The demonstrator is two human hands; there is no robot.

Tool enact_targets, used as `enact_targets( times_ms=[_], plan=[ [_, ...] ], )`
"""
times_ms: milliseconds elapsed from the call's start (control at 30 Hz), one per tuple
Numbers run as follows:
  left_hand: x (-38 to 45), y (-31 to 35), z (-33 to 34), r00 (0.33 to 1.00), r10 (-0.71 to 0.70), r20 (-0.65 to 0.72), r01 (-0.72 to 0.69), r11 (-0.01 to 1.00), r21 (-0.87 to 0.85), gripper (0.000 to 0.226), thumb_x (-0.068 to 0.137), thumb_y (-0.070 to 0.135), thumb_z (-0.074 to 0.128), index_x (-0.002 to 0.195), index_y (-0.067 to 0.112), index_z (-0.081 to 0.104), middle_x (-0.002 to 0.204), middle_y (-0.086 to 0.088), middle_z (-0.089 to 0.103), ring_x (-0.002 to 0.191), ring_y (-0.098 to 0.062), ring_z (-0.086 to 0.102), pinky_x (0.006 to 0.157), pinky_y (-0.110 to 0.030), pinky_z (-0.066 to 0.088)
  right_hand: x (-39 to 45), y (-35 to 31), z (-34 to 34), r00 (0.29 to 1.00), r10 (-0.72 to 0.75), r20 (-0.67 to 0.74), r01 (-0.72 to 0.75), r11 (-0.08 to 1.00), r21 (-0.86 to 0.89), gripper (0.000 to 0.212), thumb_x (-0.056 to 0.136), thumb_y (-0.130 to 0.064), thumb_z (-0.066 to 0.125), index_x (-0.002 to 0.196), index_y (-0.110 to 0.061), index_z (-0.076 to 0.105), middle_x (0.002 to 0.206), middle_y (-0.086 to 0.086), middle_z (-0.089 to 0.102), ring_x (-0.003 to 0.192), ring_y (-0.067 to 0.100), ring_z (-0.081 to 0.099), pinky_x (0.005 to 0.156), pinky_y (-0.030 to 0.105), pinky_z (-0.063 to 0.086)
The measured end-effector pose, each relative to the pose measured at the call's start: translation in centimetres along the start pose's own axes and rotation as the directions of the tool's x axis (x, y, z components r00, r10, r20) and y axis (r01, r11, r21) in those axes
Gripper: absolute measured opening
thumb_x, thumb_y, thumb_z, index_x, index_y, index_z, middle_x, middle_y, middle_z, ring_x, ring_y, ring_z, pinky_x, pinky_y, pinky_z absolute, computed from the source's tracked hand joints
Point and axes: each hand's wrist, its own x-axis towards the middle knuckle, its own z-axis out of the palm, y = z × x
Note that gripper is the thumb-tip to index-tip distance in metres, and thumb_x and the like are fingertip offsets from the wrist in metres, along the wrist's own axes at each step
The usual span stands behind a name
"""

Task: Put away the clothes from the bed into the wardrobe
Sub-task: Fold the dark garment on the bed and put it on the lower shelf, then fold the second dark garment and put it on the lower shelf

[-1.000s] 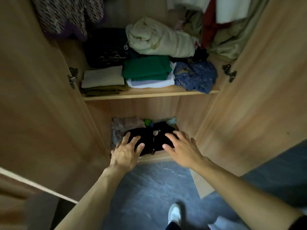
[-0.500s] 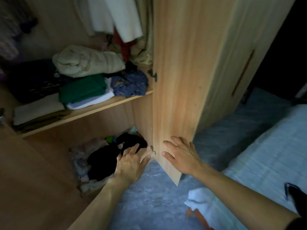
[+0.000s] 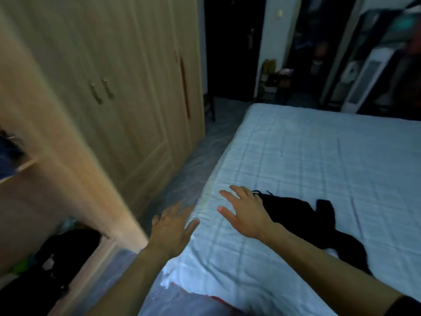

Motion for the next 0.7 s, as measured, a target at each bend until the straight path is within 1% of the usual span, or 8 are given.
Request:
enact_targets(
  times_ms=[67, 100, 167, 233, 367, 500, 600, 700],
  plan=[
    [1.0, 3.6, 0.9, 0.999, 0.046, 0.000, -0.046, 0.999, -0.016, 0.077, 0.084, 0.081, 0.009, 0.149, 0.044, 0.029, 0.162, 0.005, 0.022, 0.146, -0.023, 0.026, 0.116, -0.052, 0.025, -1.4, 4.0, -1.1, 0.998, 0.055, 0.007, -0.055, 0.998, 0.000, 0.088, 0.078, -0.084, 0.001, 0.150, -0.041, 0.027, 0.161, -0.002, 0.022, 0.147, 0.028, 0.020, 0.114, 0.056, 0.024],
    [1.5, 5.6, 1.4, 0.997, 0.079, 0.004, -0.079, 0.997, -0.027, 0.082, 0.081, 0.084, 0.006, 0.149, 0.045, 0.030, 0.162, 0.005, 0.023, 0.146, -0.023, 0.026, 0.116, -0.051, 0.025, -2.2, 6.1, -1.6, 0.996, 0.086, 0.008, -0.086, 0.996, -0.002, 0.082, 0.081, -0.081, 0.006, 0.149, -0.041, 0.027, 0.161, -0.003, 0.022, 0.147, 0.028, 0.021, 0.114, 0.056, 0.025],
    [2.3, 8.7, 2.5, 0.989, 0.145, 0.043, -0.144, 0.989, -0.014, 0.104, 0.066, 0.092, -0.012, 0.150, 0.046, 0.028, 0.164, 0.005, 0.019, 0.148, -0.022, 0.024, 0.117, -0.048, 0.025, -3.9, 9.3, -2.2, 0.989, 0.150, 0.000, -0.150, 0.989, 0.003, 0.072, 0.088, -0.075, 0.016, 0.149, -0.040, 0.029, 0.160, -0.005, 0.023, 0.145, 0.026, 0.022, 0.113, 0.055, 0.026],
    [3.7, 11.7, 3.3, 0.972, 0.213, 0.096, -0.215, 0.977, 0.011, 0.108, 0.062, 0.090, -0.019, 0.150, 0.046, 0.025, 0.165, 0.005, 0.014, 0.149, -0.022, 0.019, 0.118, -0.050, 0.023, -5.6, 12.3, -2.5, 0.974, 0.225, -0.018, -0.225, 0.974, 0.007, 0.069, 0.090, -0.073, 0.018, 0.149, -0.039, 0.030, 0.159, -0.005, 0.024, 0.145, 0.025, 0.023, 0.113, 0.053, 0.026],
    [6.9, 16.8, 3.7, 0.928, 0.332, 0.168, -0.339, 0.940, 0.018, 0.062, 0.096, 0.067, 0.019, 0.153, 0.041, 0.021, 0.166, 0.003, 0.009, 0.150, -0.024, 0.014, 0.119, -0.053, 0.016, -8.4, 17.0, -3.1, 0.918, 0.393, -0.052, -0.392, 0.919, 0.039, 0.088, 0.078, -0.083, 0.002, 0.151, -0.039, 0.027, 0.161, -0.001, 0.023, 0.147, 0.026, 0.022, 0.114, 0.053, 0.027],
    [10.7, 20.6, 3.8, 0.867, 0.474, 0.156, -0.482, 0.876, 0.017, 0.056, 0.100, 0.061, 0.027, 0.152, 0.039, 0.024, 0.164, 0.000, 0.015, 0.148, -0.025, 0.020, 0.117, -0.054, 0.021, -10.8, 19.9, -3.6, 0.845, 0.527, -0.090, -0.526, 0.850, 0.035, 0.090, 0.077, -0.083, 0.001, 0.150, -0.039, 0.027, 0.160, 0.001, 0.026, 0.145, 0.027, 0.025, 0.110, 0.055, 0.033],
    [12.8, 22.5, 4.1, 0.829, 0.544, 0.131, -0.547, 0.837, -0.017, 0.056, 0.099, 0.061, 0.030, 0.151, 0.039, 0.027, 0.164, -0.001, 0.017, 0.147, -0.026, 0.022, 0.117, -0.053, 0.021, -11.7, 20.6, -4.3, 0.823, 0.558, -0.106, -0.563, 0.826, -0.033, 0.095, 0.073, -0.087, -0.006, 0.150, -0.041, 0.027, 0.160, 0.000, 0.025, 0.145, 0.026, 0.024, 0.111, 0.053, 0.031],
    [14.7, 23.6, 4.8, 0.811, 0.576, 0.106, -0.576, 0.817, -0.030, 0.057, 0.099, 0.061, 0.030, 0.151, 0.038, 0.027, 0.164, -0.003, 0.017, 0.147, -0.026, 0.022, 0.117, -0.051, 0.019, -11.2, 20.7, -5.0, 0.812, 0.573, -0.112, -0.582, 0.810, -0.072, 0.079, 0.082, -0.075, 0.008, 0.150, -0.039, 0.028, 0.160, -0.001, 0.024, 0.146, 0.024, 0.022, 0.112, 0.050, 0.028]
  ],
)
